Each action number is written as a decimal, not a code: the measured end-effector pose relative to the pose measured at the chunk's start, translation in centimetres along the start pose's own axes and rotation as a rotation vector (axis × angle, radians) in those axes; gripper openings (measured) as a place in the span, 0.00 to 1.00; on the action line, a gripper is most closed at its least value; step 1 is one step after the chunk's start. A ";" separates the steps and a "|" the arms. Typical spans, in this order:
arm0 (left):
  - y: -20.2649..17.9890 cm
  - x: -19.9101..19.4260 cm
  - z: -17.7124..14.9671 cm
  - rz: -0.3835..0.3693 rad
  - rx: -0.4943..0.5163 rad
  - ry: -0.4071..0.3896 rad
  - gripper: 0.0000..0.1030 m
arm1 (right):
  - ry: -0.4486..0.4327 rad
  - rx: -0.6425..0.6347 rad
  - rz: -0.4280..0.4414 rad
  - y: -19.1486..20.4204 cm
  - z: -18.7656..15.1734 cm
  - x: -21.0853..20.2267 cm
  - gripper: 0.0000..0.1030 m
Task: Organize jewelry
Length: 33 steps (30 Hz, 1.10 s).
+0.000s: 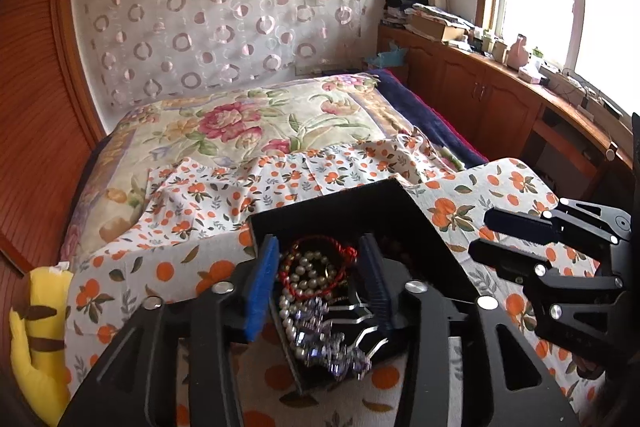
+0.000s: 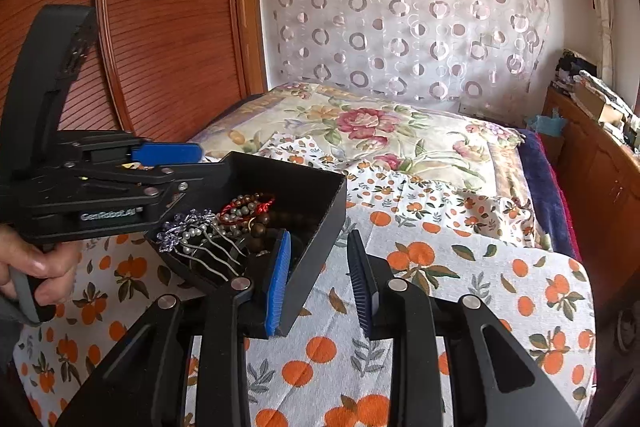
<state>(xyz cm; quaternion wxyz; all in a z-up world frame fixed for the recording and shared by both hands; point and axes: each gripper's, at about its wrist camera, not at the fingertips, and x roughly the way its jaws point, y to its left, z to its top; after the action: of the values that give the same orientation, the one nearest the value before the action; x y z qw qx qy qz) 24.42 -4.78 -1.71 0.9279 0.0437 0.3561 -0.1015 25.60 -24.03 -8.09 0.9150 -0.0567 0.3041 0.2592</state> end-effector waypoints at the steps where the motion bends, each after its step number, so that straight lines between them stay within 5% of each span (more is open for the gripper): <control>1: 0.2 -0.5 -0.3 0.003 -0.004 -0.006 0.53 | 0.000 0.004 0.000 0.0 -0.1 -0.3 0.31; 3: 0.3 -1.6 -1.0 0.018 -0.014 -0.024 0.67 | -0.001 0.014 -0.002 0.2 -0.3 -1.2 0.34; 8: 0.6 -4.5 -3.0 0.061 -0.038 -0.060 0.85 | -0.010 0.052 -0.013 0.9 -1.6 -3.1 0.62; 13: 0.6 -7.2 -5.4 0.090 -0.049 -0.076 0.92 | -0.019 0.096 -0.052 1.7 -3.3 -4.8 0.88; 21: -0.2 -10.1 -8.3 0.099 -0.061 -0.075 0.92 | -0.034 0.122 -0.120 3.0 -5.5 -7.4 0.97; 33: -1.0 -16.1 -11.2 0.131 -0.100 -0.139 0.92 | -0.169 0.138 -0.147 5.4 -6.0 -14.2 0.97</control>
<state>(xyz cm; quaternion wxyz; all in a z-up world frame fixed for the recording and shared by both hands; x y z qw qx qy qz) 5.20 -1.55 0.74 0.9560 0.0133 0.2921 -0.0257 9.99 -27.19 -4.34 0.9556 0.0063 0.2380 0.1736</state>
